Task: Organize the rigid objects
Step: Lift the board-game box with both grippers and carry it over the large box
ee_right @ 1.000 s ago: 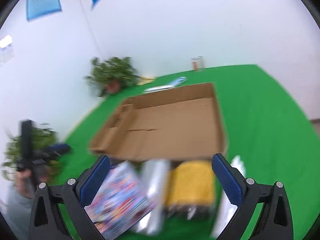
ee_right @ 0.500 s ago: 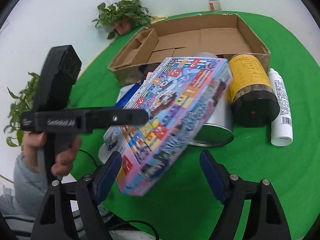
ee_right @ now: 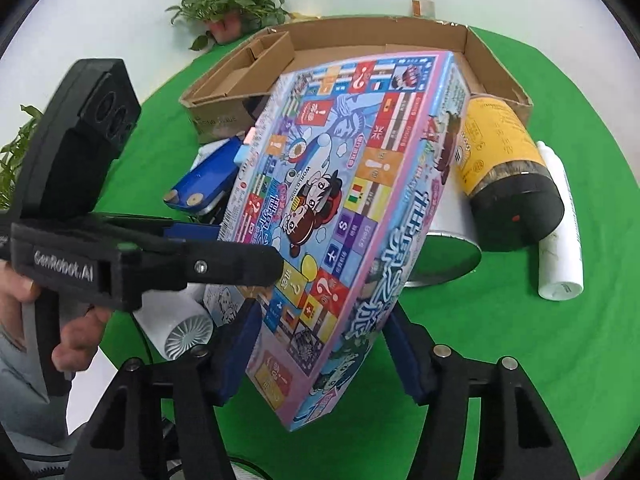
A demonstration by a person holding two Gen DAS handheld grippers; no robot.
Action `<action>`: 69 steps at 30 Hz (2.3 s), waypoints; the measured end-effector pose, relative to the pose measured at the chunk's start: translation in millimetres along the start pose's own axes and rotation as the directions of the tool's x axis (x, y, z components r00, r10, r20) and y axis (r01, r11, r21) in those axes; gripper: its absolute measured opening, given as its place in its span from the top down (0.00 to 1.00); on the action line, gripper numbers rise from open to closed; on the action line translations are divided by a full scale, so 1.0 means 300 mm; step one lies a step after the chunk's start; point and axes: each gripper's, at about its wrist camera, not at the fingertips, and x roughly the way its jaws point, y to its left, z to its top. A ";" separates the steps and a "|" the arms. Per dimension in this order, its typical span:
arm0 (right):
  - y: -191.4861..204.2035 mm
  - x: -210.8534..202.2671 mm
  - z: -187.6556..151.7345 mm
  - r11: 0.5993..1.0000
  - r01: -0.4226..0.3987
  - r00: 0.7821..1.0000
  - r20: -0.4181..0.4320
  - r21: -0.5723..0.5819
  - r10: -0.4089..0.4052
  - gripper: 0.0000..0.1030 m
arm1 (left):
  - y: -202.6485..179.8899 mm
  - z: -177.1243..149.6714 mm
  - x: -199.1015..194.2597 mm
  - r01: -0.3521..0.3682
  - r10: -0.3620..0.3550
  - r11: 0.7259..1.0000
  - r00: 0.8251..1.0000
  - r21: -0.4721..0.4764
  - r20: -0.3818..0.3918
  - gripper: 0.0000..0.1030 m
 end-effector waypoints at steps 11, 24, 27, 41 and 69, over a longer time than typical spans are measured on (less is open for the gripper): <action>-0.090 -0.070 -0.049 0.998 0.006 0.999 0.035 0.062 -0.008 0.47 | -0.085 0.006 0.033 0.024 -0.017 0.997 0.996 0.072 -0.091 0.21; -0.247 -0.119 -0.166 0.997 -0.055 0.997 -0.060 0.055 0.058 0.54 | -0.074 -0.031 0.161 0.066 -0.071 0.997 0.976 -0.033 -0.206 0.16; -0.270 -0.132 -0.177 0.998 -0.042 0.998 -0.052 0.053 0.045 0.62 | -0.092 -0.032 0.154 0.052 -0.052 0.999 0.983 -0.001 -0.177 0.19; -0.284 -0.148 -0.208 0.992 -0.076 0.995 0.068 0.103 0.070 0.46 | -0.125 -0.091 0.052 -0.033 0.038 0.995 0.998 0.094 -0.055 0.43; -0.120 -0.370 0.125 0.992 -0.107 0.934 0.335 -0.066 0.123 0.49 | -0.082 0.287 -0.354 -0.148 0.099 0.982 0.932 0.118 0.348 0.46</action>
